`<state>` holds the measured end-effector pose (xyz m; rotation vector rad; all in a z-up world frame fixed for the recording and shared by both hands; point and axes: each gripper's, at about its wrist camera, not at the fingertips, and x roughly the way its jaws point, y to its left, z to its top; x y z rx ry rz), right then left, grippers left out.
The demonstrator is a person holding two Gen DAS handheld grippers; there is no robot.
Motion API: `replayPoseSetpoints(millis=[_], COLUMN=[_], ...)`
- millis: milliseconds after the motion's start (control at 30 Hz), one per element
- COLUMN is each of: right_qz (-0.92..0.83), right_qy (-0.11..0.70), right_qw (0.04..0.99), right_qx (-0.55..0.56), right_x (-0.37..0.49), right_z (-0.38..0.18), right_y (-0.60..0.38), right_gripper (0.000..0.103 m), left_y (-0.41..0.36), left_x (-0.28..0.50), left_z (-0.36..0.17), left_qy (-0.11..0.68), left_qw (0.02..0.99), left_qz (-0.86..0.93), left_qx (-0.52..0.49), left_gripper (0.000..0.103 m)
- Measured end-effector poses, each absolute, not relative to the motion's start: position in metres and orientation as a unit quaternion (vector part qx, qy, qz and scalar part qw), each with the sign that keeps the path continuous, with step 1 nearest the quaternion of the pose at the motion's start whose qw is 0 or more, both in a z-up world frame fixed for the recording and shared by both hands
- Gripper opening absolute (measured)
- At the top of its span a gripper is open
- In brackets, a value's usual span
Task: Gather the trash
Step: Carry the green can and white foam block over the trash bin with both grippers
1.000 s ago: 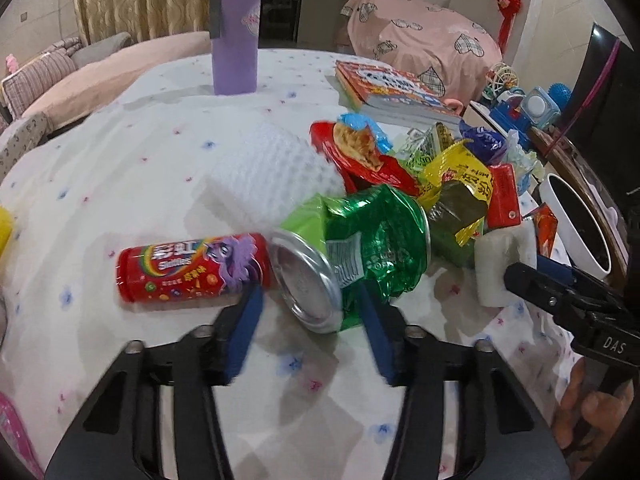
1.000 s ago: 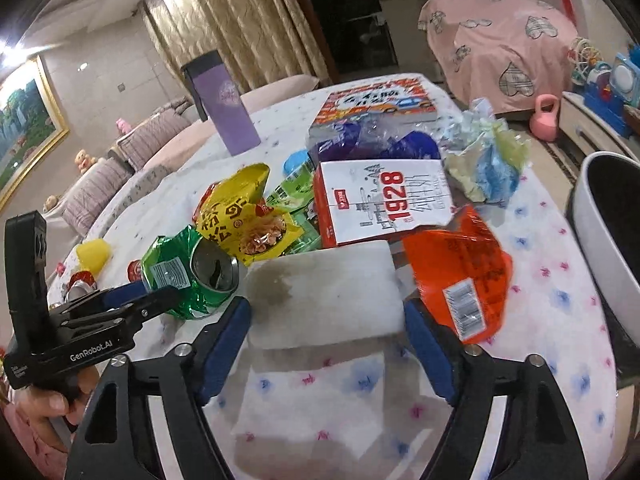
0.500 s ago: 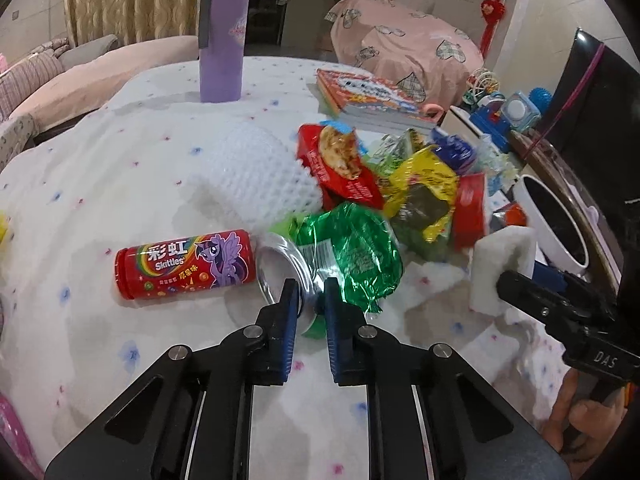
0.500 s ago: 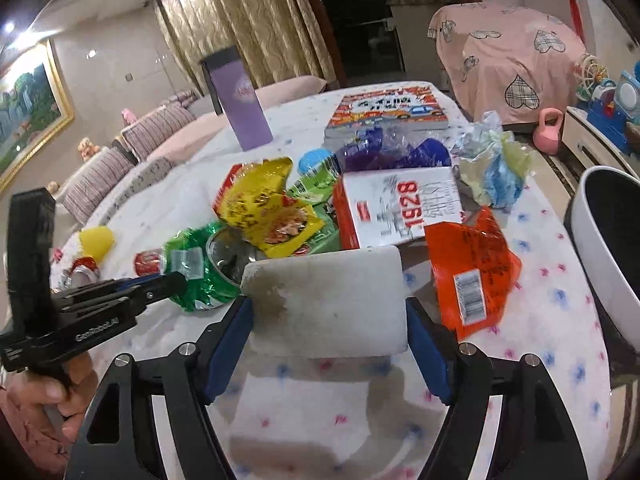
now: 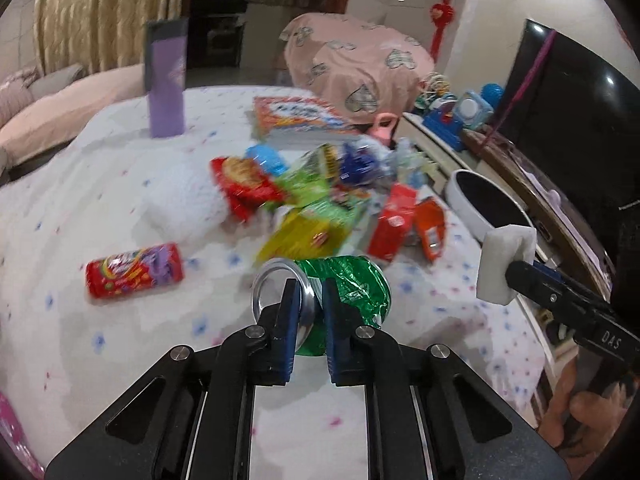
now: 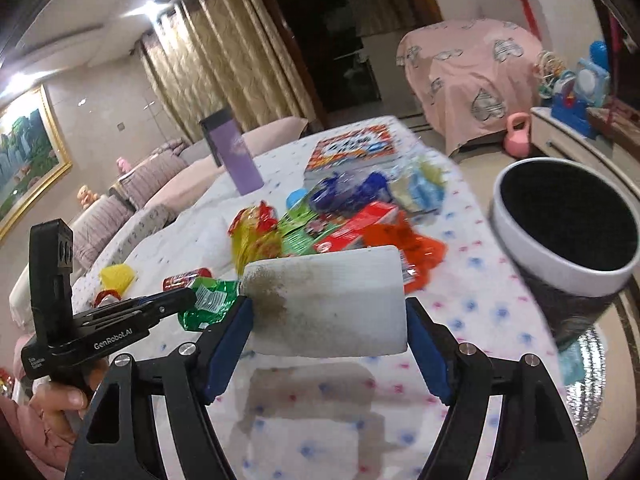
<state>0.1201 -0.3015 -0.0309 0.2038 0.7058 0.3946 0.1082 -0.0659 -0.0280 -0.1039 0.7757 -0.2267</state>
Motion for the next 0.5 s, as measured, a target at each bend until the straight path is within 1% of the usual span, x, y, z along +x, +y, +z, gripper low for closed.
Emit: replayPoseSetpoints(millis=[500], right_qz=[0.134], right_qy=[0.328], right_qw=[0.926], right_qx=[0.132], right_x=[0.107], right_z=[-0.031], right_y=[-0.368], right_gripper=[0.077], left_y=[-0.138], left_x=[0.121], left_z=[-0.007], left_qy=[0.356], left_qw=[0.916], left_qz=[-0.182], left_qx=[-0.017], left_gripper=[0.007])
